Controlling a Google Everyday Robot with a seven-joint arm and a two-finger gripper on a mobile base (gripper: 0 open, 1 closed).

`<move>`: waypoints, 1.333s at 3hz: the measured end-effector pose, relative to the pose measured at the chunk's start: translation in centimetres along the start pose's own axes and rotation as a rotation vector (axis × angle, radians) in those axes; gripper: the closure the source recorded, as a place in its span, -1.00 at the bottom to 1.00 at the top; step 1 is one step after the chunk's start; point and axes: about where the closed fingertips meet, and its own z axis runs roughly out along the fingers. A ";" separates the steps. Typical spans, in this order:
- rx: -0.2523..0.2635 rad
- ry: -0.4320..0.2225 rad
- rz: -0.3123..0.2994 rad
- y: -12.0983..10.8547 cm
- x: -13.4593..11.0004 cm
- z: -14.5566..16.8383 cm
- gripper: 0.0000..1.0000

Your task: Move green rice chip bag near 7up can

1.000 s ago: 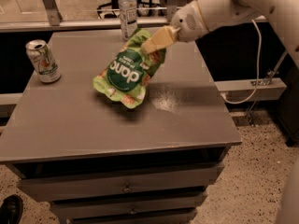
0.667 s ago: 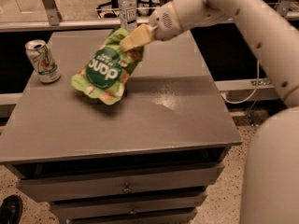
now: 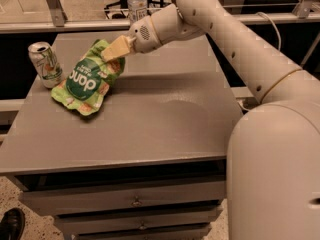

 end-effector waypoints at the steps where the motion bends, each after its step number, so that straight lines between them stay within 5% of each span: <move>1: -0.012 0.007 0.029 -0.5 0.1 2.0 0.51; 4: -0.059 0.032 0.083 -1.0 1.2 4.2 -0.88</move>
Offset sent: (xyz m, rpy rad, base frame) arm 0.0037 0.0314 -0.0370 -0.0139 0.1210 0.0059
